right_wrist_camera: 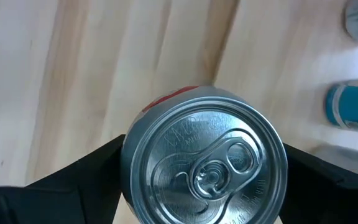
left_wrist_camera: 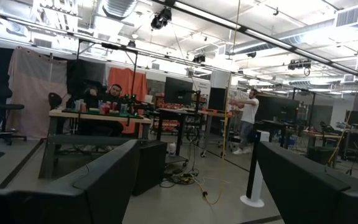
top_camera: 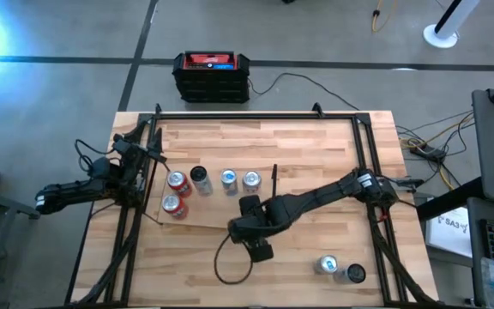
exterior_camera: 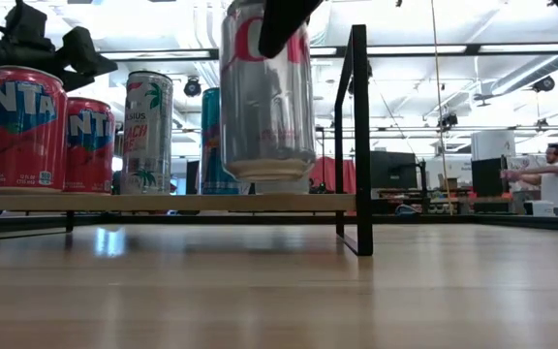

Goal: Place canned beverage on shelf
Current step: Put the silver soda can on the shelf aligned with the other silver soda can

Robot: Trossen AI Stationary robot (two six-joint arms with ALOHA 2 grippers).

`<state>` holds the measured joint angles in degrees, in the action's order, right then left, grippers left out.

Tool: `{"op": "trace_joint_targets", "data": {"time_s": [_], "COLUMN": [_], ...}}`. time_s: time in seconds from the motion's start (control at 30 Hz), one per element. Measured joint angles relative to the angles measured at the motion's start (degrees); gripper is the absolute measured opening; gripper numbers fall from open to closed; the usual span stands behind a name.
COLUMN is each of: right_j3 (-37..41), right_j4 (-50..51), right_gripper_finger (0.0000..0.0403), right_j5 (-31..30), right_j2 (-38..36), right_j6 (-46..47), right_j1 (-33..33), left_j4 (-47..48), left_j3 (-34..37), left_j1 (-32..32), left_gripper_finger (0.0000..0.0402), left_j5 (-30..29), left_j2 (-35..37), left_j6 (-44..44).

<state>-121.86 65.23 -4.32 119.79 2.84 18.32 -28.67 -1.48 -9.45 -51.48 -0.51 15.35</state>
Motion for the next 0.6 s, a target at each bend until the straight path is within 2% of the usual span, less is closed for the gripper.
{"op": "trace_joint_targets", "data": {"time_s": [0.2,0.5,0.6], "right_j3": [0.0,0.0,0.0], "right_j4": [1.0,2.3,2.6], "right_gripper_finger": [0.0311,0.0311,0.0311], "right_j5": [0.0,0.3,0.0], "right_j2": [0.0,-0.1,-0.1], "right_j6": [1.4,13.1,14.0], "right_j1": [-3.8,-7.5,-7.6], "left_j4": [0.0,0.0,0.0], "left_j3": [0.0,0.0,0.0], "left_j1": [0.0,0.0,0.0], "left_gripper_finger": [0.0311,0.0311,0.0311], "left_j5": [0.0,0.0,0.0], "left_j2": [0.0,0.0,0.0], "left_j6": [0.0,0.0,0.0]}}
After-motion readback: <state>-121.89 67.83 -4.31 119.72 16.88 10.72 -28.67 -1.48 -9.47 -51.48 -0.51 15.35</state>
